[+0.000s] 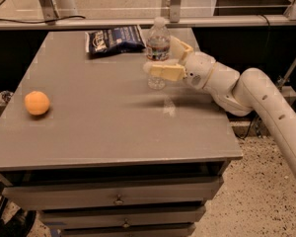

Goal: Place water bottle upright

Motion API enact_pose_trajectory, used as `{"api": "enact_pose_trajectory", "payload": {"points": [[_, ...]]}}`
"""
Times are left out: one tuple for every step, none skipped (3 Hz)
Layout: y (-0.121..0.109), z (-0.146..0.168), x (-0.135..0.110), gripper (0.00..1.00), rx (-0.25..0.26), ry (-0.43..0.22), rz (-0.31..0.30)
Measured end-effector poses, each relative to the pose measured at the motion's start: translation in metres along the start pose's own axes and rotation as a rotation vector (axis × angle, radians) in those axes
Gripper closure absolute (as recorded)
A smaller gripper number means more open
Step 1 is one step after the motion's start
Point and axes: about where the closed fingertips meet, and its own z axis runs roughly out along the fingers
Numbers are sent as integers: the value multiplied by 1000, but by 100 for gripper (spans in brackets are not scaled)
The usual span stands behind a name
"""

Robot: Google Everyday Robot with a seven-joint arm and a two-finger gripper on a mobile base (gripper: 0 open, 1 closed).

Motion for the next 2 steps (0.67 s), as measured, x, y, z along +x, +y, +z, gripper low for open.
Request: {"api": "enact_pose_trajectory", "payload": {"points": [[0,0,0,0,0,1,-1],[-1,-7,-3,0,1,19,-13]]}}
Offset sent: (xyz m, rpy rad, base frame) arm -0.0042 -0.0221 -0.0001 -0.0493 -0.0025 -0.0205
